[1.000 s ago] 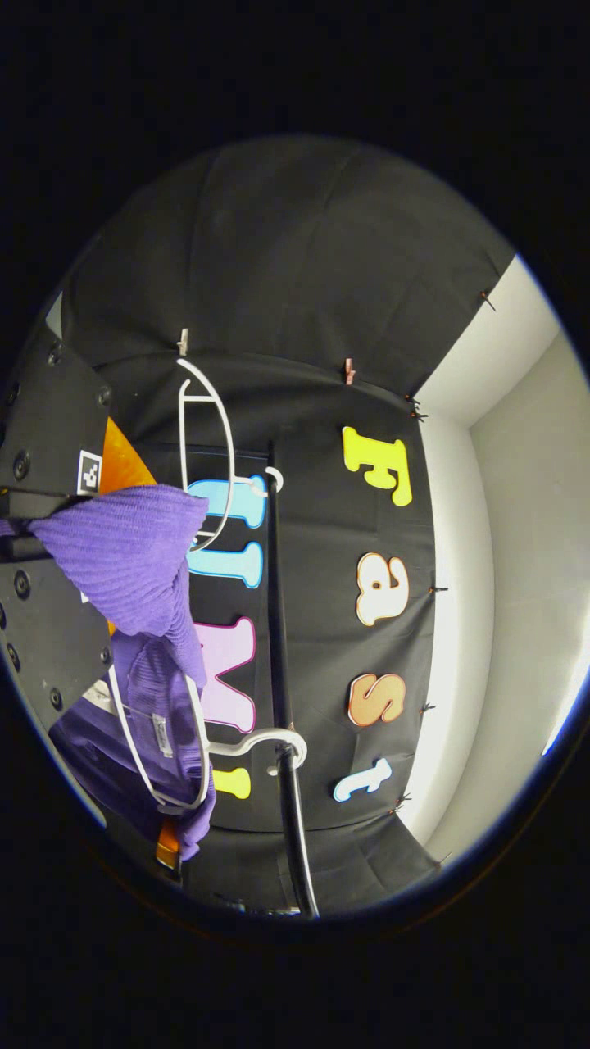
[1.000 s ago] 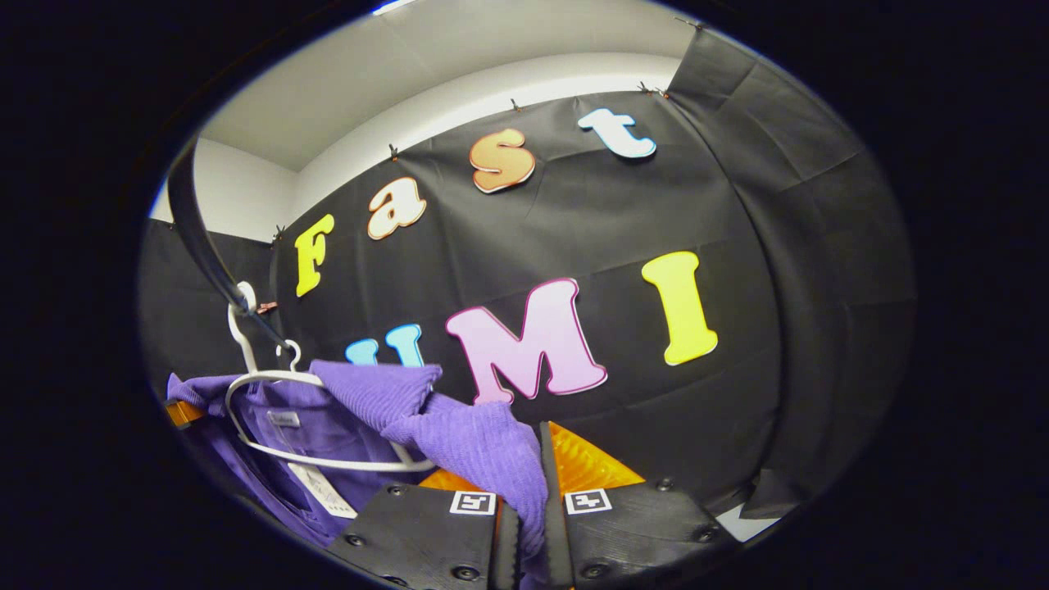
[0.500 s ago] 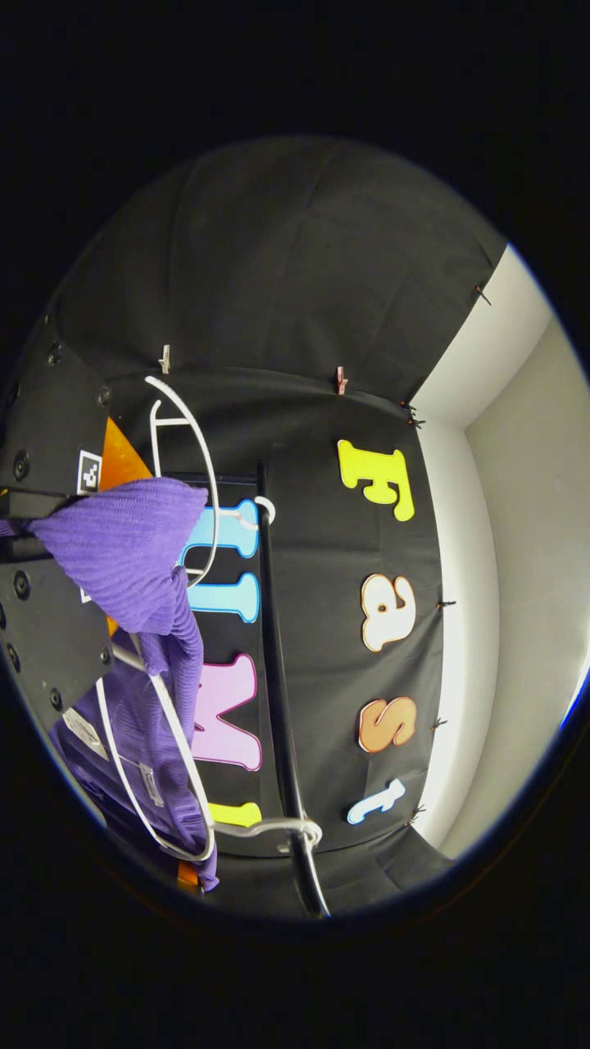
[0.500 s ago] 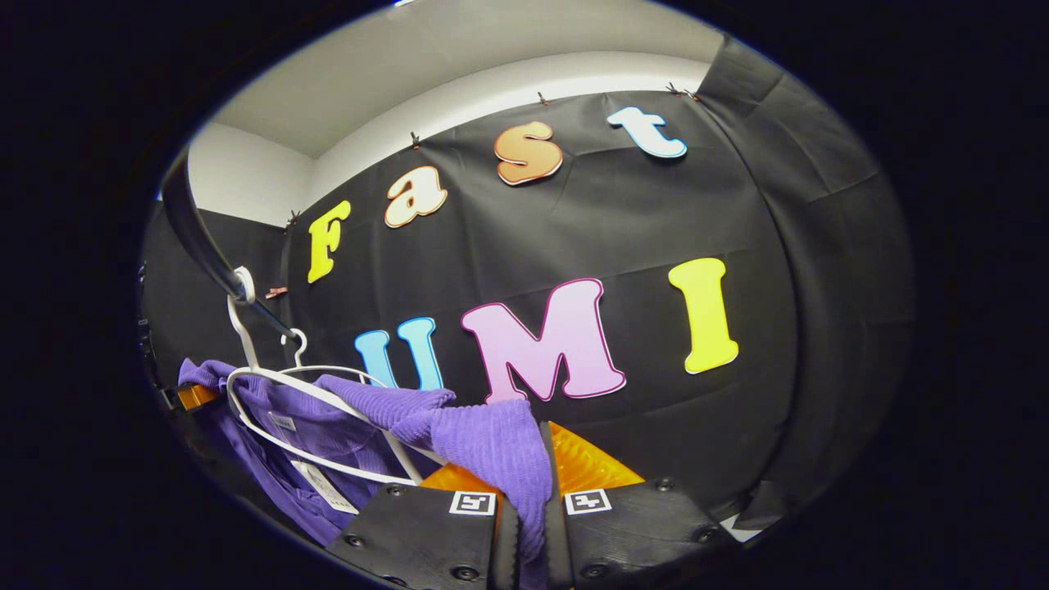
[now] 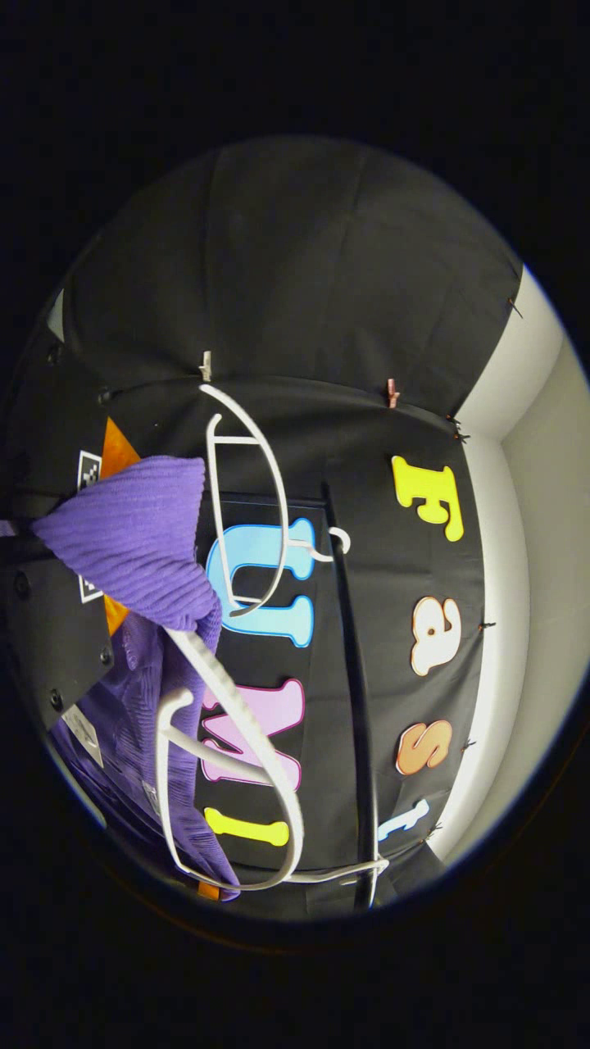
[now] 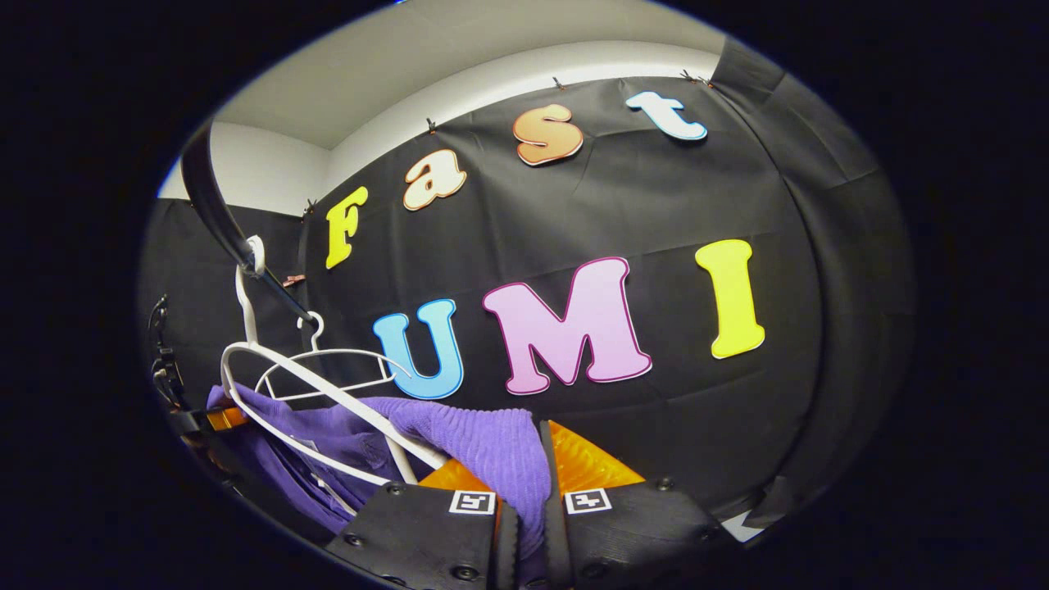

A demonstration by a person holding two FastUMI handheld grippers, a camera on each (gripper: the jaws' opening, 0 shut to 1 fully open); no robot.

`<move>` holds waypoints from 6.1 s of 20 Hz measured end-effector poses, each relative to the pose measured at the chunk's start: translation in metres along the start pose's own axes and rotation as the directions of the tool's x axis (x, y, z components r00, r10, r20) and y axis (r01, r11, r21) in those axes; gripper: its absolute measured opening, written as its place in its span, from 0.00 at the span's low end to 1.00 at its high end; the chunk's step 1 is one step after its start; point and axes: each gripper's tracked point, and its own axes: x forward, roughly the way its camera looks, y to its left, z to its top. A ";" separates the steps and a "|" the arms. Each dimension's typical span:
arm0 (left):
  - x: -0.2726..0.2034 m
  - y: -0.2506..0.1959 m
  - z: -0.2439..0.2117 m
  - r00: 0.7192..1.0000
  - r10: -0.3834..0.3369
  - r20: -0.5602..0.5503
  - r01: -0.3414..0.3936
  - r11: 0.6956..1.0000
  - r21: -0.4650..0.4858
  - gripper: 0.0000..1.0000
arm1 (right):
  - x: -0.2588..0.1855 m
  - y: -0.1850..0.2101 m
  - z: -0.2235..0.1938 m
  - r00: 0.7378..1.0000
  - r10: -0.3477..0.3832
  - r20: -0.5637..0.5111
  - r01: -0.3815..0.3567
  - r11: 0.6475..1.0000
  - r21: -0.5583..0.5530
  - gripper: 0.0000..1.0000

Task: Grasp the clothes on the hanger with both hands and then place them into the laundry hamper below.

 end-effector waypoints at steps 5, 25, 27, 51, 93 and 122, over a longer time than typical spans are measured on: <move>-0.018 -0.034 -0.049 0.989 -0.082 -0.125 0.080 0.997 -0.022 0.10 | -0.013 -0.029 -0.042 0.988 -0.093 -0.122 0.086 0.995 -0.055 0.17; -0.132 -0.160 -0.167 0.763 -0.429 -0.483 0.447 0.890 -0.083 0.10 | -0.126 0.141 -0.214 0.762 0.216 -0.610 -0.268 0.963 0.007 0.17; -0.145 -0.165 -0.187 0.715 -0.446 -0.538 0.470 0.877 -0.101 0.11 | -0.144 0.142 -0.237 0.710 0.198 -0.676 -0.261 0.965 0.009 0.17; -0.176 -0.119 -0.280 0.518 -0.306 -0.798 0.450 0.892 -0.050 0.95 | -0.187 0.100 -0.305 0.532 0.061 -0.845 -0.313 0.941 -0.129 0.94; -0.363 0.024 0.087 0.783 -0.575 0.239 0.569 0.816 0.101 0.92 | -0.353 0.255 0.028 0.977 -0.143 0.159 0.175 0.962 -0.211 1.00; -0.407 -0.025 0.097 0.800 -0.546 0.249 0.549 0.833 0.062 0.95 | -0.393 0.232 0.072 0.970 -0.104 0.218 0.149 0.968 -0.203 0.97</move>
